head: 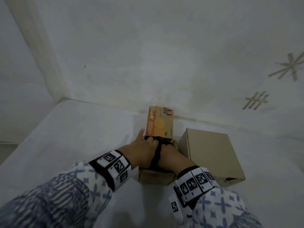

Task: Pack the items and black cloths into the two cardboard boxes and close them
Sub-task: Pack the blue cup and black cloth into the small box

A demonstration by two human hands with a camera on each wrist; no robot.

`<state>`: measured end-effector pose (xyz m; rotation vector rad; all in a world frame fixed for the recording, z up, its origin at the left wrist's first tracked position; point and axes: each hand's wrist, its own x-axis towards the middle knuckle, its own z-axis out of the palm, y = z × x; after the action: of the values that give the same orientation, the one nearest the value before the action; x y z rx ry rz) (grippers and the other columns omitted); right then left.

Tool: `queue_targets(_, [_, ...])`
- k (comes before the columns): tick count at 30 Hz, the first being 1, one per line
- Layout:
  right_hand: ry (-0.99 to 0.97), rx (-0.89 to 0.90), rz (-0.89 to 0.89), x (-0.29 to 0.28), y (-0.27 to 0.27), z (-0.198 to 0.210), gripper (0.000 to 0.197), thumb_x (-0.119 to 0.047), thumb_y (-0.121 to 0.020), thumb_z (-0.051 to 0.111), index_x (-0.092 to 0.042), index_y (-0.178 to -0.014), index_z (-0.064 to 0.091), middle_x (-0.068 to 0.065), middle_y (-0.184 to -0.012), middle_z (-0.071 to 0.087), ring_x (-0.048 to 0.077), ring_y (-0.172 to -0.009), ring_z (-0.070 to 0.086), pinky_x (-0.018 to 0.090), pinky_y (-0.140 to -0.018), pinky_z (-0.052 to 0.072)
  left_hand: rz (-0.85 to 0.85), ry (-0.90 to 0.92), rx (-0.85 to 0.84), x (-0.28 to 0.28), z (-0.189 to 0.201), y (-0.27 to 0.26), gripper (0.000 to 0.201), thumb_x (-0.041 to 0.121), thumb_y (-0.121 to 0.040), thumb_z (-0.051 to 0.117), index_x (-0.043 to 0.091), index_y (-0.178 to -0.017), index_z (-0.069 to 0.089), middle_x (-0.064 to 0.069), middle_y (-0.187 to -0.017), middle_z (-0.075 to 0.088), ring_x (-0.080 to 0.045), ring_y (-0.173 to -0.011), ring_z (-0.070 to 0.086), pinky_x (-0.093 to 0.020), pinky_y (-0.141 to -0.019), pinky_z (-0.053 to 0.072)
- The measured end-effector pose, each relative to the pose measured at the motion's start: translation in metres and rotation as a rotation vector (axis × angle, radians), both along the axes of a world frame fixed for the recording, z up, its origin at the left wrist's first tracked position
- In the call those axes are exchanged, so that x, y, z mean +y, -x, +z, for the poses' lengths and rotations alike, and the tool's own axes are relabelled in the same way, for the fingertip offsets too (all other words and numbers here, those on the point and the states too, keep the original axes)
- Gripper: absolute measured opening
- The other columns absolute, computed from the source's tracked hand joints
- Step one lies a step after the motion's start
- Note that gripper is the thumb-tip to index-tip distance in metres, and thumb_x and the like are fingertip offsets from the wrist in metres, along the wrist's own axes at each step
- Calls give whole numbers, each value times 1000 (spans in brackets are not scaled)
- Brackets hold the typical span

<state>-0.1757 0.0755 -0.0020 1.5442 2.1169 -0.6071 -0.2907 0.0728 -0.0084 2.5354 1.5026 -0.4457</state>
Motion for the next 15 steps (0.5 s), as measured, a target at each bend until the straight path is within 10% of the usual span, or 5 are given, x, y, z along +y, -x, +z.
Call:
queue_targets(5, [-85,164,-65,-12,-10,10,50,-22,-88,57,-8,-133,38,13,-132,46,29,-118,44,30,-94,40,1,-1,-26,-6,-11,11,66,23,-89,52,11,-146,20,-15,-146,30,-34,-140,25,-65,-112,-6])
queue_targets(9, [-75,112,-125,-21,-3,-1,72,-22,-87,61,-7,-144,21,17,-137,33,30,-115,50,32,-90,45,-27,-215,-122,-9,-12,18,55,28,-68,66,13,-120,53,-10,-120,55,-33,-112,53,-52,-110,18])
queue_targets(15, [-27,94,-55,-19,-10,15,39,-19,-92,53,-2,-126,46,18,-128,48,30,-113,51,32,-92,46,92,-59,-183,-7,1,35,22,24,-83,47,18,-91,67,2,-92,59,-20,-111,42,-56,-113,-4])
